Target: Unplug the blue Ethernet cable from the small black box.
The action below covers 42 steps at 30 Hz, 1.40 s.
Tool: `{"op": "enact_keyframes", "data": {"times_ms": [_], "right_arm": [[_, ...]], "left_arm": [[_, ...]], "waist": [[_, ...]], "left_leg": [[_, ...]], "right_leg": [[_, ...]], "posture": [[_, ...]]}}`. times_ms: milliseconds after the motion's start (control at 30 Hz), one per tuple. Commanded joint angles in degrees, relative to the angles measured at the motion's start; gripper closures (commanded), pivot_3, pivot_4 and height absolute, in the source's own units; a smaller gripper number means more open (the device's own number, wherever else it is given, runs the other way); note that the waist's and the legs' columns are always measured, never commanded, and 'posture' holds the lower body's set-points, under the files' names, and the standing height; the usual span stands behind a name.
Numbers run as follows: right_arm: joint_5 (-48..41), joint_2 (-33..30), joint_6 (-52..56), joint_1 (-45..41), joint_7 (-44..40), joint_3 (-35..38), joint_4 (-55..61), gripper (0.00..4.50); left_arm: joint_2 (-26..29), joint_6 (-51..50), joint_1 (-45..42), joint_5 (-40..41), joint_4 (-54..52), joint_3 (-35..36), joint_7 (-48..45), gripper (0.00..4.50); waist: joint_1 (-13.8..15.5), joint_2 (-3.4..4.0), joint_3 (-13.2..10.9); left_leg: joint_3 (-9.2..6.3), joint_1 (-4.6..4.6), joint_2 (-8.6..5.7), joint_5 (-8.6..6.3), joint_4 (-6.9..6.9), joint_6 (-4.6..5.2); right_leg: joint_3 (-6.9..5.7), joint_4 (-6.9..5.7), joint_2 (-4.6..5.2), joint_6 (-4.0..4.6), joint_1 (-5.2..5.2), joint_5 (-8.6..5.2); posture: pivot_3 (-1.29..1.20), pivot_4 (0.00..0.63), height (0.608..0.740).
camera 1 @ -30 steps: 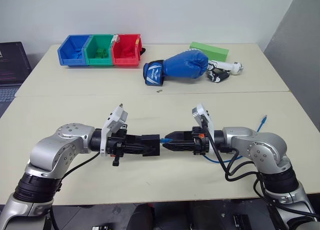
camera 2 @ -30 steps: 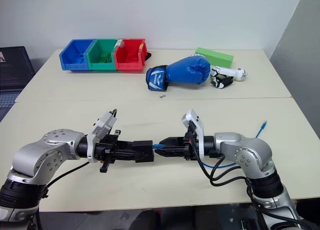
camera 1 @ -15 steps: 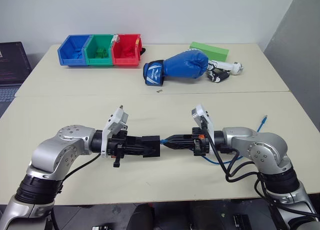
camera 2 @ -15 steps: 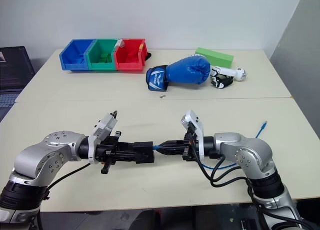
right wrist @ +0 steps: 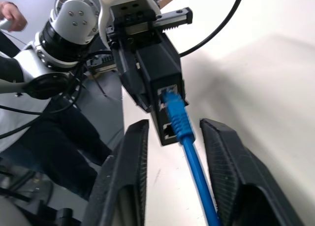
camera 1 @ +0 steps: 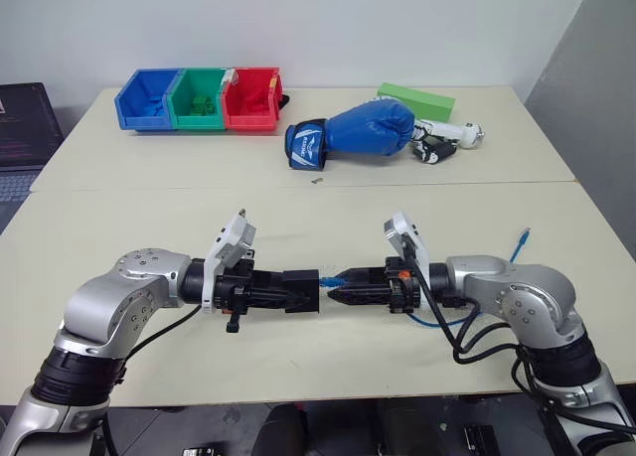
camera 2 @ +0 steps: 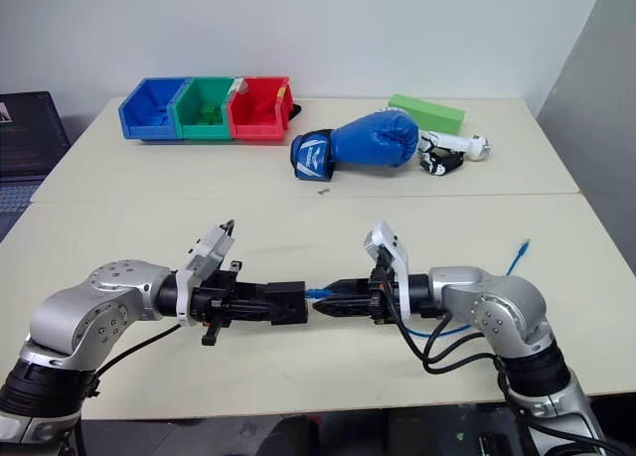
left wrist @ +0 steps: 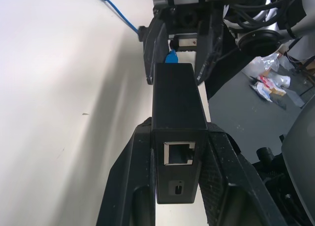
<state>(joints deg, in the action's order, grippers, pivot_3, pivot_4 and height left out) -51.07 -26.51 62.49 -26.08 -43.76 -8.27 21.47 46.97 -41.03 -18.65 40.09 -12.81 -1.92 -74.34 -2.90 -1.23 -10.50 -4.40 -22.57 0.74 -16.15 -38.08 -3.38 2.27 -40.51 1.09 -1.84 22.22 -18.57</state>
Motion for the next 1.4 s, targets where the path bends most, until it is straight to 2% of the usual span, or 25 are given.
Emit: {"op": "enact_keyframes", "data": {"times_ms": [33, 300, 1000, 1100, 1200, 1267, 1400], "right_arm": [[-3.26, 1.47, 0.77, 1.24, 2.38, 2.86, 2.87, 2.81], [-2.52, 6.32, -0.4, 2.16, 8.31, 2.9, 3.89, 2.81], [-2.8, 5.26, -0.97, 2.83, 7.34, 1.81, 4.05, 2.81], [-2.44, 4.93, -1.13, 2.68, 6.99, 1.64, 3.96, 3.27], [-2.14, 4.71, -1.46, 2.57, 6.7, 1.43, 3.95, 4.03], [-1.95, 4.69, -1.65, 2.48, 6.59, 1.34, 3.84, 4.35], [-1.87, 4.73, -1.81, 2.34, 6.51, 1.29, 3.93, 4.38]], "left_arm": [[-0.01, 0.66, 0.12, 0.32, -1.41, 0.81, 0.11, 3.72], [-0.16, 0.62, 0.13, 0.45, -1.39, 0.88, 0.28, 3.72], [-0.79, 0.24, 0.1, 0.96, -1.44, 1.15, 0.96, 3.72], [-0.92, 0.17, 0.05, 1.08, -1.39, 1.28, 1.16, 3.72], [-1.04, 0.07, -0.01, 1.27, -1.35, 1.31, 1.29, 3.72], [-1.14, -0.03, -0.07, 1.35, -1.35, 1.27, 1.38, 3.72], [-1.31, -0.29, 0.01, 1.7, -1.71, 1.3, 1.54, 3.72]], "waist": [[-0.05, 0.0, 0.0], [-0.09, 0.0, 0.0], [-0.07, 0.0, 0.0], [-0.06, 0.0, 0.0], [-0.05, 0.0, 0.0], [-0.05, 0.0, 0.0], [-0.05, 0.0, 0.0]], "left_leg": [[0.01, 0.0, 0.0, 0.0, 0.0, 0.0], [0.0, 0.01, 0.01, 0.0, 0.01, 0.0], [0.01, 0.0, 0.0, 0.0, 0.01, 0.0], [0.01, 0.0, 0.0, 0.0, 0.01, 0.0], [0.01, 0.01, 0.0, 0.0, 0.01, 0.0], [0.0, 0.01, 0.0, 0.0, 0.01, 0.0], [0.01, 0.01, 0.0, 0.0, 0.01, 0.0]], "right_leg": [[0.01, 0.0, 0.0, 0.0, 0.0, 0.0], [0.01, -0.01, -0.02, 0.0, 0.01, 0.0], [0.01, 0.0, -0.01, 0.0, 0.01, 0.0], [0.0, 0.0, -0.01, 0.0, 0.0, 0.0], [0.01, 0.0, -0.01, 0.0, 0.01, 0.0], [0.0, 0.0, -0.01, 0.0, 0.0, 0.0], [0.01, 0.0, -0.01, 0.0, 0.0, 0.0]], "posture": [[0.0, 0.15, 0.74], [0.0, 0.15, 0.74], [0.0, 0.15, 0.74], [0.0, 0.15, 0.74], [0.0, 0.15, 0.74], [0.0, 0.15, 0.74], [0.0, 0.15, 0.74]]}}
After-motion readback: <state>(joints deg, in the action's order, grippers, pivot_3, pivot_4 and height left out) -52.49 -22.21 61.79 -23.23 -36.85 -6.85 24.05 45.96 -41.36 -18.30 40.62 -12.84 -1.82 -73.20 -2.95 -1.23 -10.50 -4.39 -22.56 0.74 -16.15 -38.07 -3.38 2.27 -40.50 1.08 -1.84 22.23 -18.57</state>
